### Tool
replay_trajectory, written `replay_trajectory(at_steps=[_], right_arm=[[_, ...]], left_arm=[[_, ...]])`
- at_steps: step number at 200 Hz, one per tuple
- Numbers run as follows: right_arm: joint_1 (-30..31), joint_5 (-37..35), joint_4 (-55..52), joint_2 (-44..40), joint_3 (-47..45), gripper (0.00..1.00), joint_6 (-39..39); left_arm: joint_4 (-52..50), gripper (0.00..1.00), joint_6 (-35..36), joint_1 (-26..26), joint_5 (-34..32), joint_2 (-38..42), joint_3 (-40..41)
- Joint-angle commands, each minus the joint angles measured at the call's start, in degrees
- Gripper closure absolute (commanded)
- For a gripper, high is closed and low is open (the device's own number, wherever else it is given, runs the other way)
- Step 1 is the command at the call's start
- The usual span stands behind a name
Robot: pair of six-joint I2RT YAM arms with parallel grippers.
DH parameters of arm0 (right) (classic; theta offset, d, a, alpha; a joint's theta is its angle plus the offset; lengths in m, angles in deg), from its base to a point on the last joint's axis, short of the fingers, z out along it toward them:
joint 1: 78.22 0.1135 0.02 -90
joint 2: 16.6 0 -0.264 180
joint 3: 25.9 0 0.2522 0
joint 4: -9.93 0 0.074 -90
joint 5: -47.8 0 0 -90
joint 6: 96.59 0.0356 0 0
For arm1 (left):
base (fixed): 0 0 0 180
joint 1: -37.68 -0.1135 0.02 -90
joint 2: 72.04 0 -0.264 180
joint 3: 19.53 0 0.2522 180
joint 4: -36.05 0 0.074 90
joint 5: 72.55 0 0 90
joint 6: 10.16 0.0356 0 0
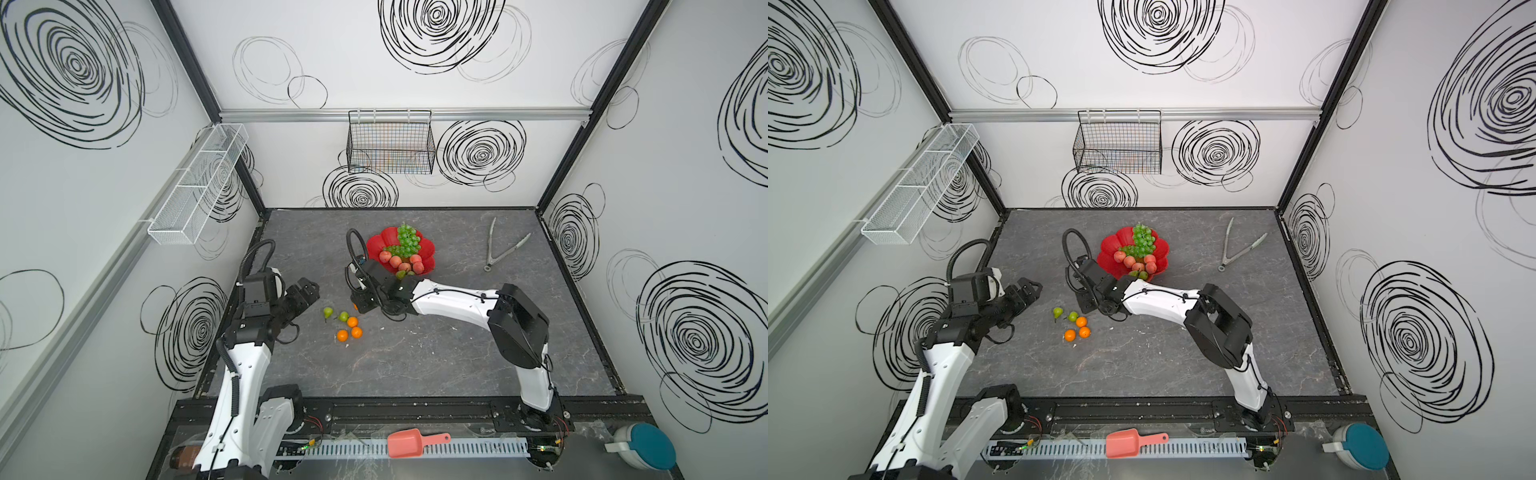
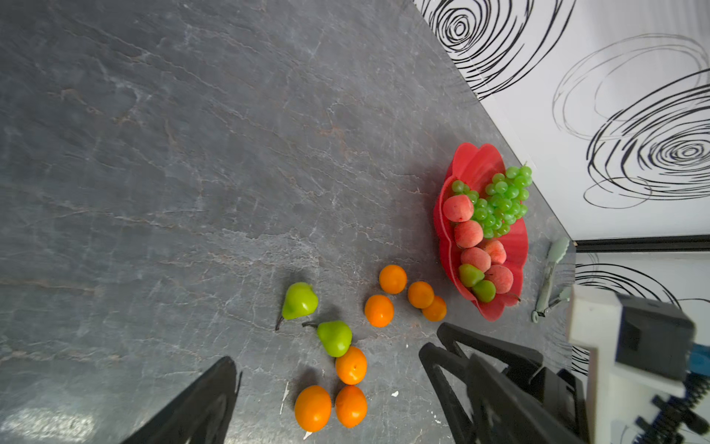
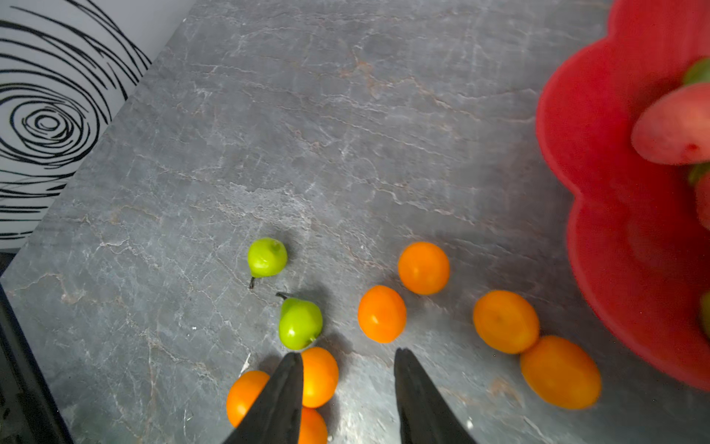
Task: Arrange fruit in a fruit bowl
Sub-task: Pick up the fruit from the middle-left of the table.
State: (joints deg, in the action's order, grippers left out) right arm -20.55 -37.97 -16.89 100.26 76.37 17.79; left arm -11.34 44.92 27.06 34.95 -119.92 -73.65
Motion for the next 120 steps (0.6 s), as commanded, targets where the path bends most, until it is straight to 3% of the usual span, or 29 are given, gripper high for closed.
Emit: replay_trajectory(at_steps=[1,52,120], right_arm=[[1.0,1.6,-3.2,3.2,5.1,0.57,-6.1],[1.2,5.4,-10.9,12.7,17.3,0.57,-10.7],[1.2,6.8,-18.2,20.6,27.9,0.55,-13.5]], left_arm=[[-1.4,0.04,1.2,-1.3,-2.0,1.0,0.4],[-0.5,0.04,-0.8,-4.8,-1.2,1.6,1.5],[0.6,0.04,-1.1,-5.2,-0.1,0.9,2.2]])
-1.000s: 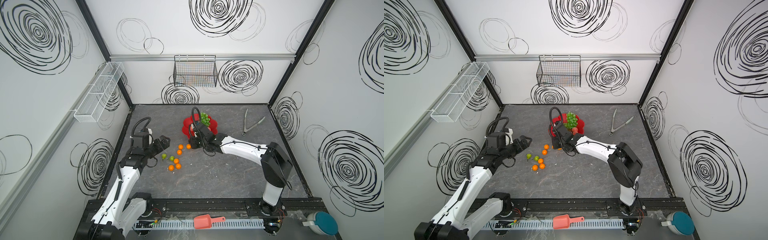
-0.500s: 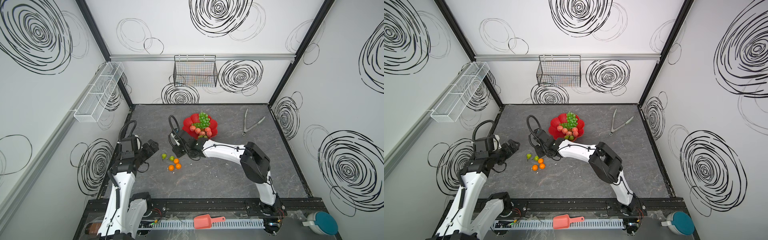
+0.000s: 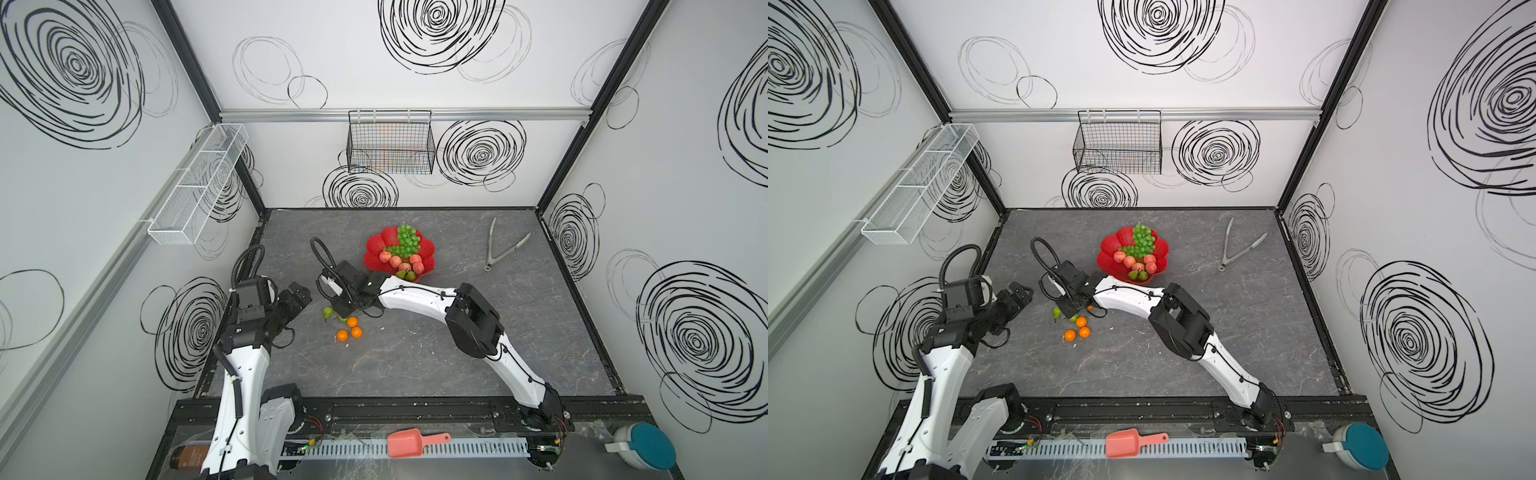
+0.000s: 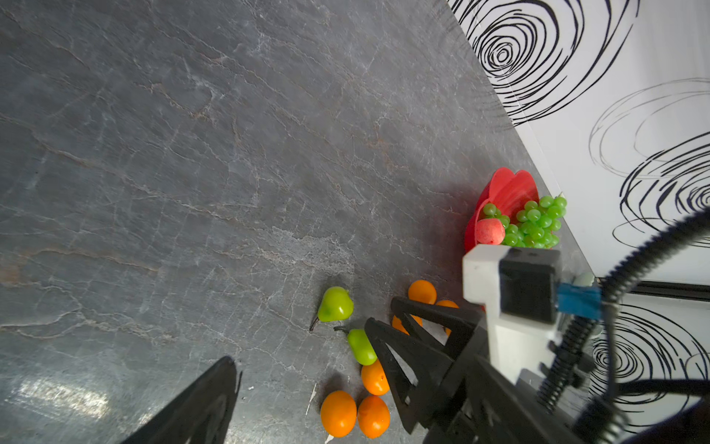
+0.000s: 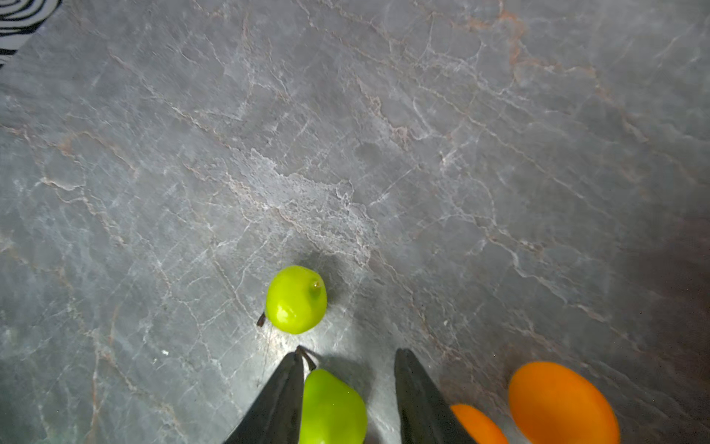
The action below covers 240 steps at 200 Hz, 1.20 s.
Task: Arrange fruit in a fruit bowl
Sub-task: Pick up the fruit from the middle-left of the table.
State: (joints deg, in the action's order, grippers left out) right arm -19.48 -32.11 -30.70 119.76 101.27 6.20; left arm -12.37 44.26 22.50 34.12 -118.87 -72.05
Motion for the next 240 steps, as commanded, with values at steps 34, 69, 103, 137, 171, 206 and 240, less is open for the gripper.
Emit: replay_trajectory(at_steps=[34,69,103,137,171,206,240], right_arm=[[0.1,2.3,-5.9,2.4,3.7,0.5,-2.5],[0.1,2.5,-7.2,2.9,3.6,0.5,-3.1],[0.2,2.9,-8.1,2.9,3.6,0.5,-3.9],[0.3,2.9,-8.7,3.0,3.6,0.5,-4.2],[0.5,3.0,-9.0,3.3,3.5,0.5,-4.4],[0.6,2.9,-9.4,3.5,3.5,0.5,-4.6],[0.7,3.1,-9.7,3.5,3.1,0.5,-4.8]], left_arm=[[2.0,0.04,-0.5,-0.6,1.2,-0.4,0.7],[2.6,0.04,-0.6,-0.6,2.1,-0.8,0.9],[2.8,0.04,-0.5,-0.6,2.4,-1.1,0.8],[2.9,0.04,-0.5,-0.6,2.6,-1.1,0.9],[3.0,0.04,-0.4,-0.6,2.7,-0.9,1.0],[3.1,0.04,-0.4,-0.6,2.8,-1.0,1.1],[3.3,0.04,-0.4,-0.6,2.9,-1.1,1.2]])
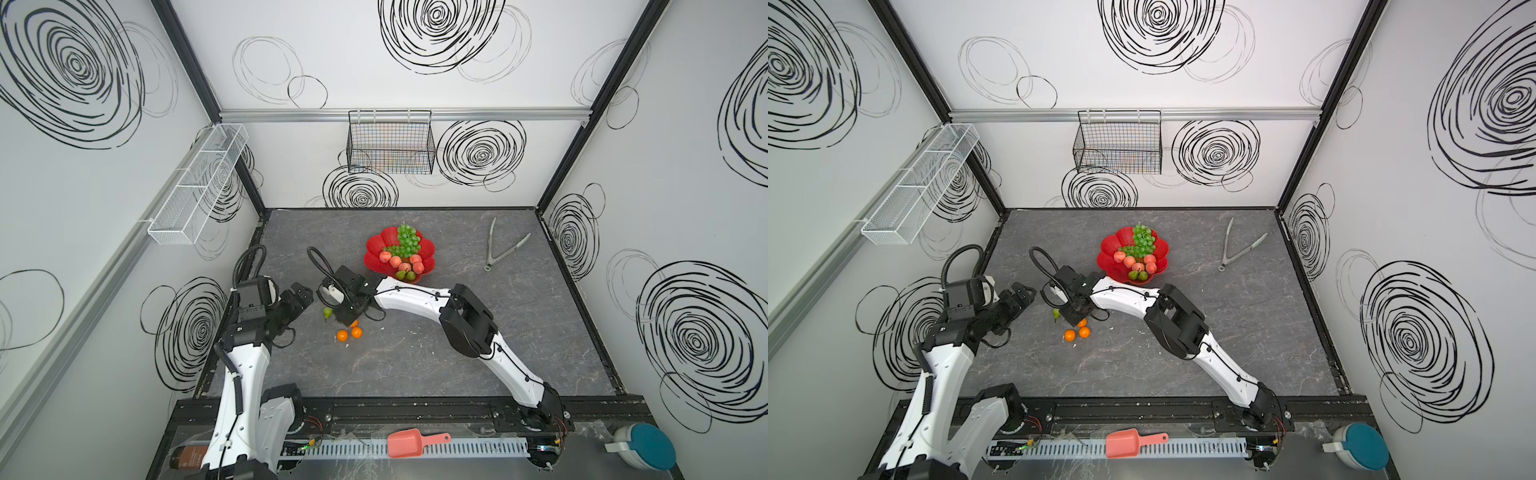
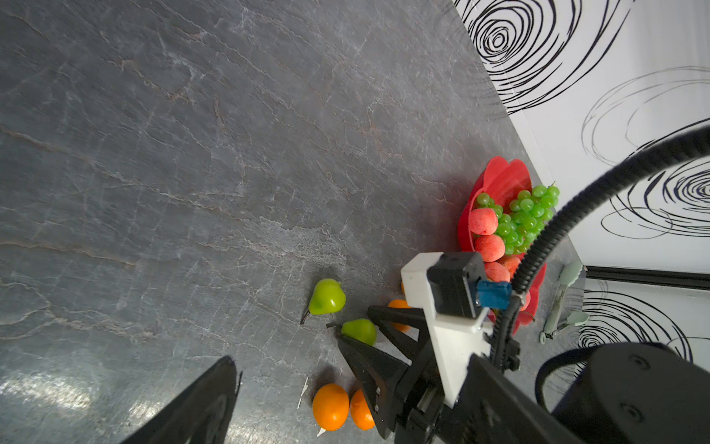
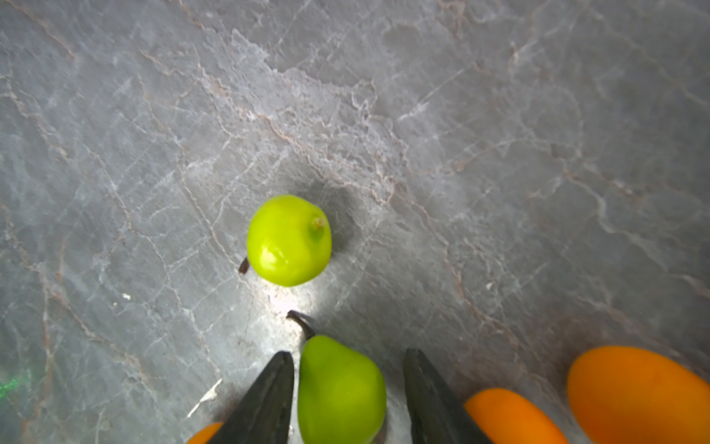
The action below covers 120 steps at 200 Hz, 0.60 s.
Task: Arrange fruit in a fruit bowl
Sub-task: Pick up the fruit from the middle-left of the table.
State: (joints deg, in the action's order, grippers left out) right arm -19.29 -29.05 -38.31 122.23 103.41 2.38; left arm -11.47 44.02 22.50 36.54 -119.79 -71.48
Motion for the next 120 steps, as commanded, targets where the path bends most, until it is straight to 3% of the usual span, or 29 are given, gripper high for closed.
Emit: replay_trajectory(at_steps=[1,120], right_arm=[[0.5,0.0,-2.1,1.0,1.0,0.5,-1.0],[0.3,-0.4,0.8,-3.6,-3.1,0.61,0.7]], left_arm=[[2.4,0.04,-0.1,-0.6,0.5,-0.1,0.6],[4.5,0.04,0.7,0.8,3.4,0.1,1.4]])
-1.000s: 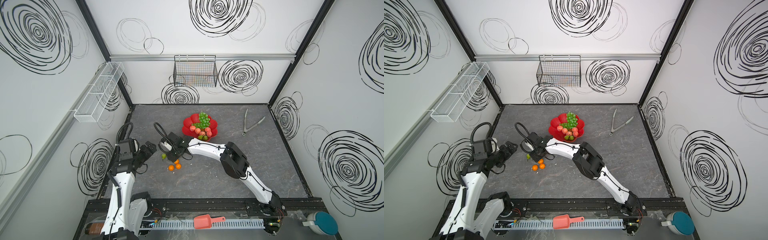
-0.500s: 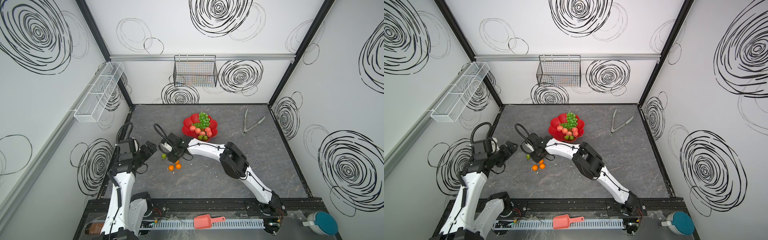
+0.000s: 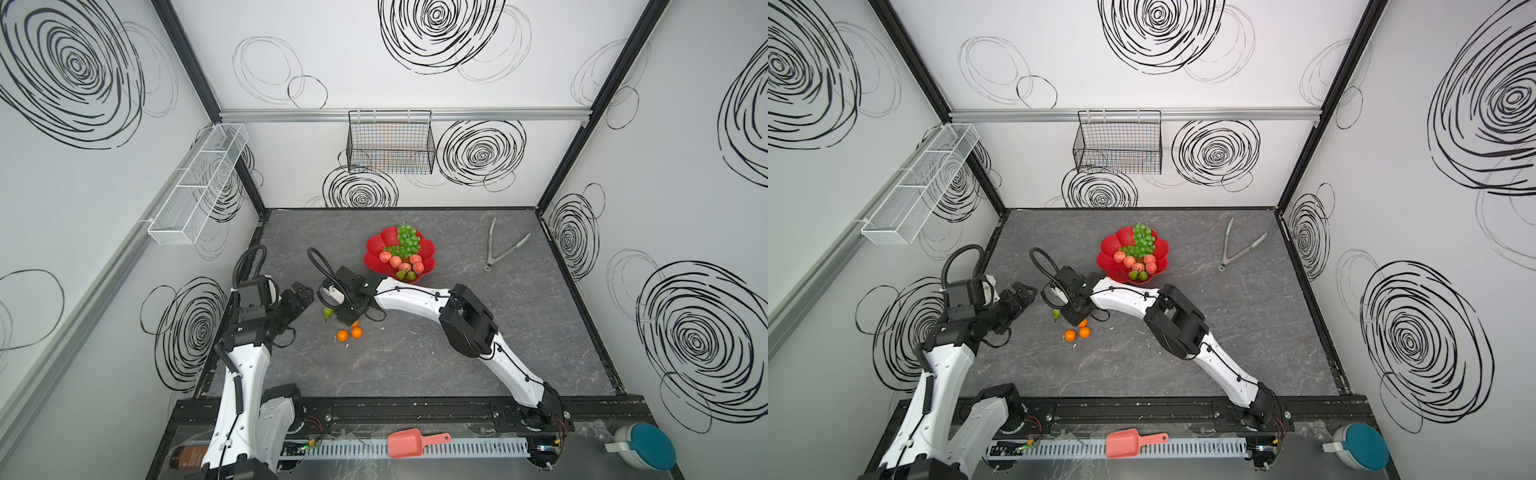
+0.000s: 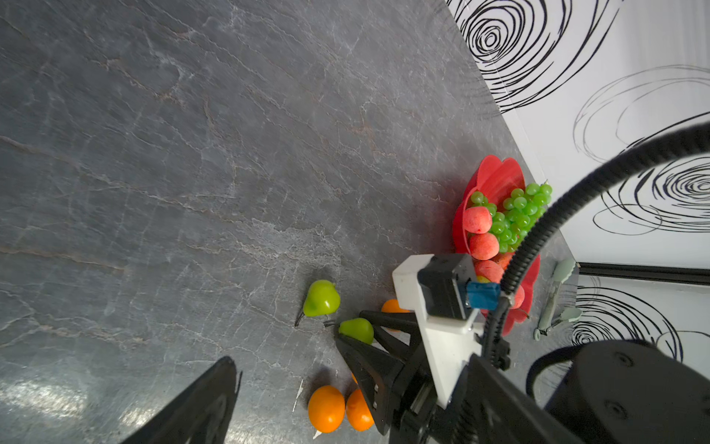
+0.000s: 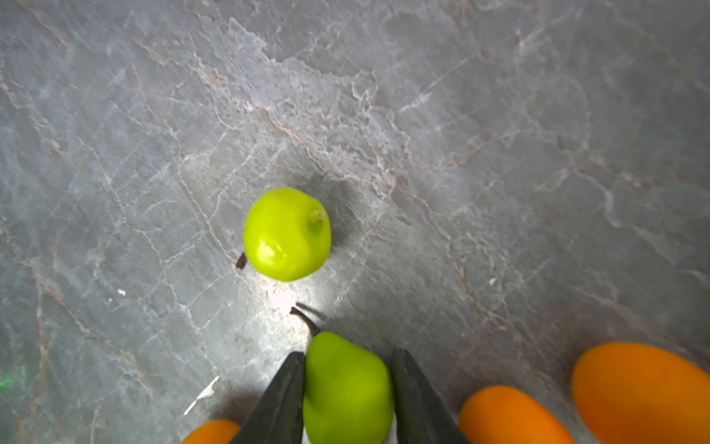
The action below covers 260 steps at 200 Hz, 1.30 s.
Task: Arrange fruit in a fruit bowl
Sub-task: Pick up the fruit from the middle-left of the table.
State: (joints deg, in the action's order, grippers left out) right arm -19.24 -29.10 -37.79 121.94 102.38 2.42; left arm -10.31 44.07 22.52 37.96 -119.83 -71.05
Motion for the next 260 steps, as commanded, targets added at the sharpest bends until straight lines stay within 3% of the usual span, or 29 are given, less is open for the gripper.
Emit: replay_trajectory(at_steps=[1,129,260], right_arm=[[0.3,-0.3,0.3,-3.3,-2.1,0.61,0.6],[-3.4,1.9,3.1,-12.6,-6.7,0.63,3.9],[-12.7,2.1,11.0,-31.4,-30.9,0.63,6.3]], left_arm=[[3.4,0.04,0.7,0.8,2.0,0.2,1.0],[7.6,0.04,1.6,8.4,3.9,-0.3,0.3],[17.8,0.04,-5.4,32.2,-5.5,-5.9,0.5]])
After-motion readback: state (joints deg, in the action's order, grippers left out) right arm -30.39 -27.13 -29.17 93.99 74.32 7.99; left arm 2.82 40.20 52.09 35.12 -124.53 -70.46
